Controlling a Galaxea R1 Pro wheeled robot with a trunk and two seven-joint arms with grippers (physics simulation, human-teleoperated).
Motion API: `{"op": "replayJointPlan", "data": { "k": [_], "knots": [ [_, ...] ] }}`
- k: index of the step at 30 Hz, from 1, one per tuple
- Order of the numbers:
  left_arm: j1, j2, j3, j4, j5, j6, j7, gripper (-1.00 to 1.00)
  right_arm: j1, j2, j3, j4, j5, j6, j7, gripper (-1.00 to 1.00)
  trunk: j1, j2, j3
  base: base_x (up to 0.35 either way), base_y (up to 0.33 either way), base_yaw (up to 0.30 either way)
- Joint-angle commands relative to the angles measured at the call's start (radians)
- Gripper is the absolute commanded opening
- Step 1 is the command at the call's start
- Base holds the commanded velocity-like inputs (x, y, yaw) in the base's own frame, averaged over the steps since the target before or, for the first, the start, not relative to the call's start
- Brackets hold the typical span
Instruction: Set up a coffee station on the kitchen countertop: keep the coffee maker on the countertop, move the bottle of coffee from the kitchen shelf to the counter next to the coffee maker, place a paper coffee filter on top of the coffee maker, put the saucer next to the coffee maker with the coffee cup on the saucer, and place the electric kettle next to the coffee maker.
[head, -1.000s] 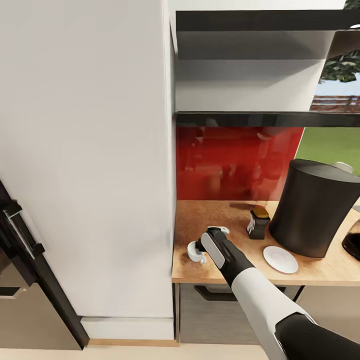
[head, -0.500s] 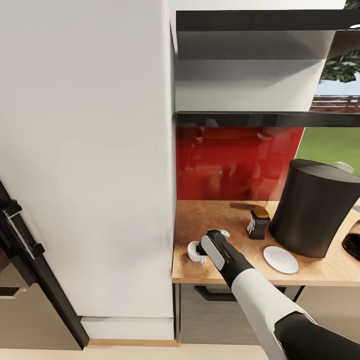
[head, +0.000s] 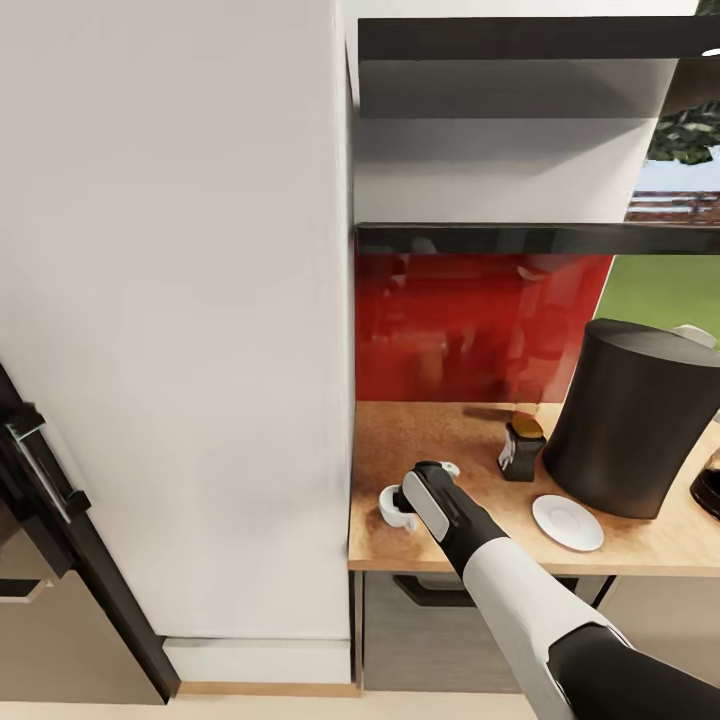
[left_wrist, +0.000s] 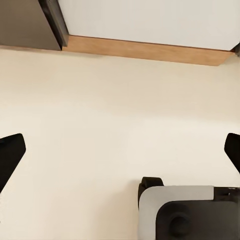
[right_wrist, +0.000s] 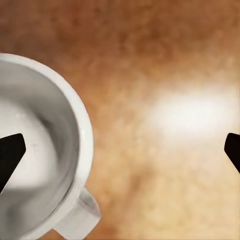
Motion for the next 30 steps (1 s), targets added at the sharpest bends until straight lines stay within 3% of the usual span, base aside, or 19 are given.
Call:
{"op": "replayJointPlan", "data": {
  "k": [1, 28, 29, 30],
  "knots": [
    [-0.001, -0.001, 0.008, 0.0, -0.01, -0.005, -0.005, 1.0, -0.001, -0.001, 0.005, -0.001, -0.01, 0.002, -0.01, 1.0, 0.0, -0.002, -0.002, 0.001, 0.001, 0.0],
    [-0.001, -0.002, 0.009, 0.0, -0.01, -0.005, -0.005, 1.0, -0.001, 0.0, 0.006, 0.062, -0.009, -0.036, -0.008, 1.0, 0.0, -0.002, -0.002, 0.0, 0.0, 0.0],
    [-0.001, -0.002, 0.01, 0.0, -0.01, -0.005, -0.005, 1.0, -0.001, -0.001, 0.006, 0.062, -0.009, -0.036, -0.008, -1.0, 0.0, -0.002, -0.002, 0.0, 0.0, 0.0],
    [-0.001, -0.002, 0.009, 0.0, -0.01, -0.005, -0.005, 1.0, -0.001, -0.001, 0.006, 0.062, -0.009, -0.036, -0.008, -1.0, 0.0, -0.002, -0.002, 0.0, 0.0, 0.0]
  ]
}}
